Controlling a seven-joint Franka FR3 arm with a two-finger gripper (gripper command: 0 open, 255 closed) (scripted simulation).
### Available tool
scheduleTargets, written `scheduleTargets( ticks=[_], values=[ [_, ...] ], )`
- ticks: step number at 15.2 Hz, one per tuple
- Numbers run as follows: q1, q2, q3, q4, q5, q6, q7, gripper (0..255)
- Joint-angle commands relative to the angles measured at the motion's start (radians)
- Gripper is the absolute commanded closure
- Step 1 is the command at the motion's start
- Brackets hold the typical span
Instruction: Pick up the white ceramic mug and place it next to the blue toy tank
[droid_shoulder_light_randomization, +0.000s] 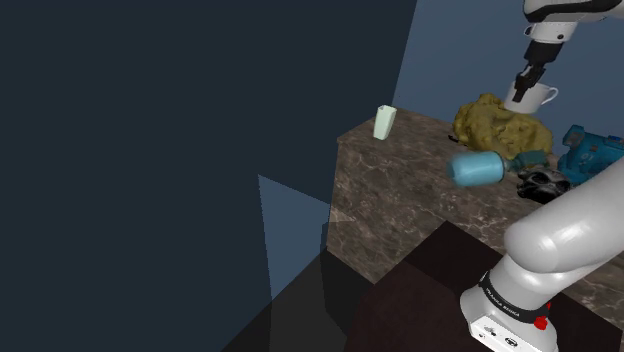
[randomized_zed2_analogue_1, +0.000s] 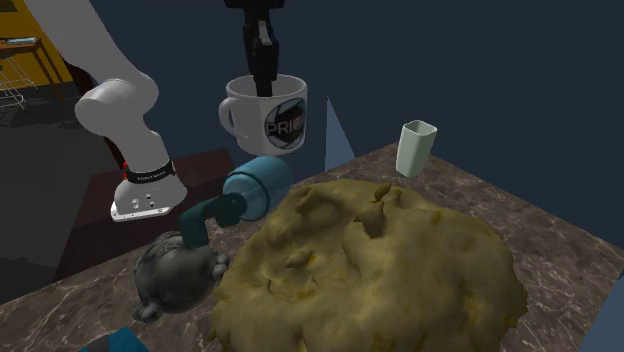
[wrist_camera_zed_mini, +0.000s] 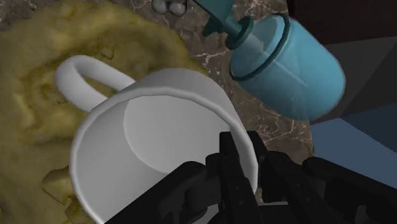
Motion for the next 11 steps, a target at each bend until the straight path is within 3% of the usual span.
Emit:
scheduleTargets(
  ticks=[1, 11],
  values=[
    [-0.017, -0.032, -0.017, -0.021, -0.019, -0.004, -0.032, 255],
    [-0.108, -0.150, -0.132, -0.089, -0.106, -0.008, -0.217, 255]
  ],
)
